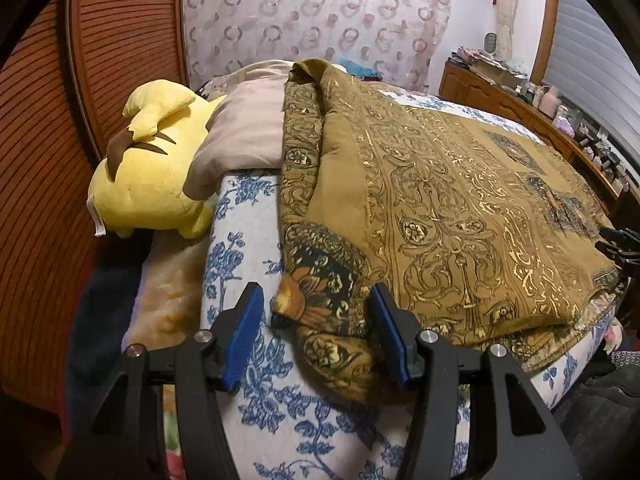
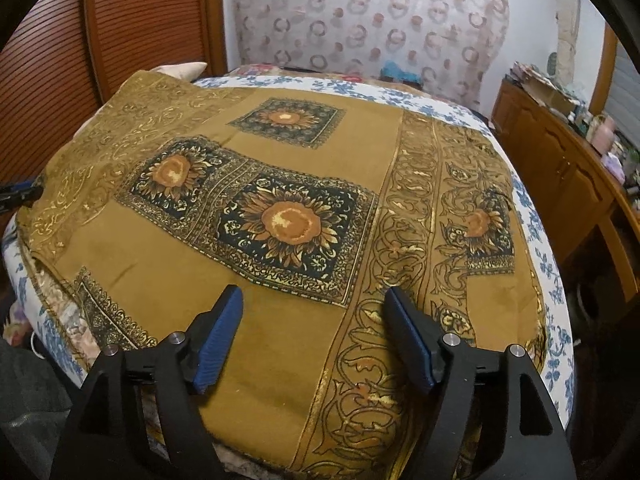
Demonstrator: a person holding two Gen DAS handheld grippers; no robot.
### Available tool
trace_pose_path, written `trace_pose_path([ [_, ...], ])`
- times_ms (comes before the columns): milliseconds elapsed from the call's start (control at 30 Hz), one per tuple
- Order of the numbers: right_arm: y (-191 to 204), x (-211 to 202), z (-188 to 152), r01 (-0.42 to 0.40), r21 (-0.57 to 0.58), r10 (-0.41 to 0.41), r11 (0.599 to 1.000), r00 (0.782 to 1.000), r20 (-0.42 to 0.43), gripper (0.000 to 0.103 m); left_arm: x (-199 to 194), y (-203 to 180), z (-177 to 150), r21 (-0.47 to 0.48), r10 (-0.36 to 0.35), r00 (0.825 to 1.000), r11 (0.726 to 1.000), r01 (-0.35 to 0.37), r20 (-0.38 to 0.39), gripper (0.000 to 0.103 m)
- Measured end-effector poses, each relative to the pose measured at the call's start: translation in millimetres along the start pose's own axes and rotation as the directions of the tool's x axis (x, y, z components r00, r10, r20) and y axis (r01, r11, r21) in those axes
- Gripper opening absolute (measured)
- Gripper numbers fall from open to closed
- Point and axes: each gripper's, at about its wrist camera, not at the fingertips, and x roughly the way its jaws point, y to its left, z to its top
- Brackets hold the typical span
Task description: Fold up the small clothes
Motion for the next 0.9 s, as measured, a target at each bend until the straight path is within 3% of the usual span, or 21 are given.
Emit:
trace_pose_path([
  [167, -1, -2, -3, -0.003, 0.001, 0.003, 1.000, 1.000, 0.011, 0.078, -7, 7, -6, -0.034, -0.041, 0.999, 0.999, 0.041, 0.016, 0.053],
  [433, -1, -1, -4, -0.004, -0.003, 0.004, 1.000, 1.000, 0.022, 0.079, 1, 6, 1, -0.041, -0.052, 0.998, 0.998, 0.054, 0.041, 0.044],
  [633, -1, -1, -7, -0.006, -0.003, 0.006, 1.000, 0.999, 0.033, 0.079, 4, 4, 4, -0.037, -0.068, 0.997, 0.997, 0.070, 0.045, 0.026],
  [700, -1, -1, -8, -0.007, -0.003, 0.007, 1.000, 0.999, 0.037, 0.079, 4, 3, 3, -0.036, -0.093, 0.995, 0.995, 0.095, 0.042, 0.011],
  [900, -2, -1, -8, -0.009, -0.002, 0.010, 1.000, 0.999, 0.040, 0.079, -10, -8, 10, -0.014, -0.111, 0.989, 0.994, 0.113, 0.102, 0.005],
])
